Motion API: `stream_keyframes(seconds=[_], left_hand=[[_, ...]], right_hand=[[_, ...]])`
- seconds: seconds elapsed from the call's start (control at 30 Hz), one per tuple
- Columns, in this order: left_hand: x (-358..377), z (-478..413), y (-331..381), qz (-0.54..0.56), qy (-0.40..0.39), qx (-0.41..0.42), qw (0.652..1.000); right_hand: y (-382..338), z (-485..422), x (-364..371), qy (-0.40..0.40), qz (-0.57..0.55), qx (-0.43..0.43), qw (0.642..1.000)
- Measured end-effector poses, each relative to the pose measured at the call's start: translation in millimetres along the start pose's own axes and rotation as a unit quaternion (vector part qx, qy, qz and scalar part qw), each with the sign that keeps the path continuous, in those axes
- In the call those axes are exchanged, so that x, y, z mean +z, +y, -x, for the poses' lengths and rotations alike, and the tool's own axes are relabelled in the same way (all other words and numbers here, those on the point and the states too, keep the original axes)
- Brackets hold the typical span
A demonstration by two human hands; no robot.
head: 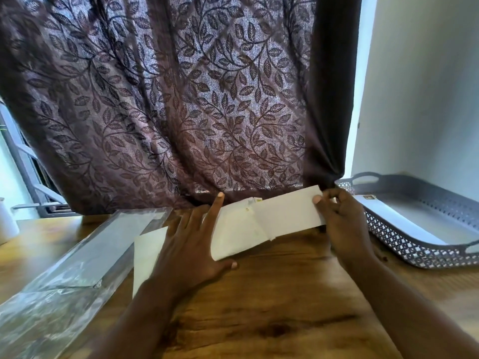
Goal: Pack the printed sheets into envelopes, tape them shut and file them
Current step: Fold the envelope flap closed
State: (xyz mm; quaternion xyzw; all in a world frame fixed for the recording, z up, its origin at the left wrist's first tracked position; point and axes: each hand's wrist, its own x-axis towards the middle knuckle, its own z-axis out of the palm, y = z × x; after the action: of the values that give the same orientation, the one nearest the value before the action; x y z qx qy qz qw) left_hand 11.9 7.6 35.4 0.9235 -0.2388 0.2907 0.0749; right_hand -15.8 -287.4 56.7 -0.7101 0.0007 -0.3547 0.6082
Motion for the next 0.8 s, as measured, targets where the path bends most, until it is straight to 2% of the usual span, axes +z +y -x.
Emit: stream_keyframes(seconds=[0.13,0.23,0.37,0.5,0.6,0.73,0.8], left_hand=[[1.1,0.0,22.5,0.037,-0.009,0.040,0.998],[2.6,0.4,27.1,0.055,-0.013,0.037,0.998],[2.9,1.8,22.2,0.070,0.005,0.009,0.998],[2.4,2.4,19.8,0.063,0.024,-0.008,0.998],[1.6,2.3,20.7,0.047,0.032,-0.006,0.998],[4.9,1.7,24.4,0.045,0.016,0.002,0.999],[7.0,1.5,25.7,0.045,0.002,0.008,0.999]], right_hand=[[3.6,15.1,23.0,-0.043,0.045,-0.016,0.998],[-0.8,25.7,36.5,-0.099,0.084,-0.040,0.991],[-1.1,22.1,31.0,-0.093,-0.003,0.007,0.996],[-3.4,19.2,21.3,-0.080,-0.022,-0.025,0.996],[-7.7,26.5,24.1,-0.153,-0.035,-0.009,0.988],[-5.5,37.2,30.9,-0.292,-0.025,0.059,0.954],[-7.3,40.4,31.3,-0.325,-0.039,0.079,0.942]])
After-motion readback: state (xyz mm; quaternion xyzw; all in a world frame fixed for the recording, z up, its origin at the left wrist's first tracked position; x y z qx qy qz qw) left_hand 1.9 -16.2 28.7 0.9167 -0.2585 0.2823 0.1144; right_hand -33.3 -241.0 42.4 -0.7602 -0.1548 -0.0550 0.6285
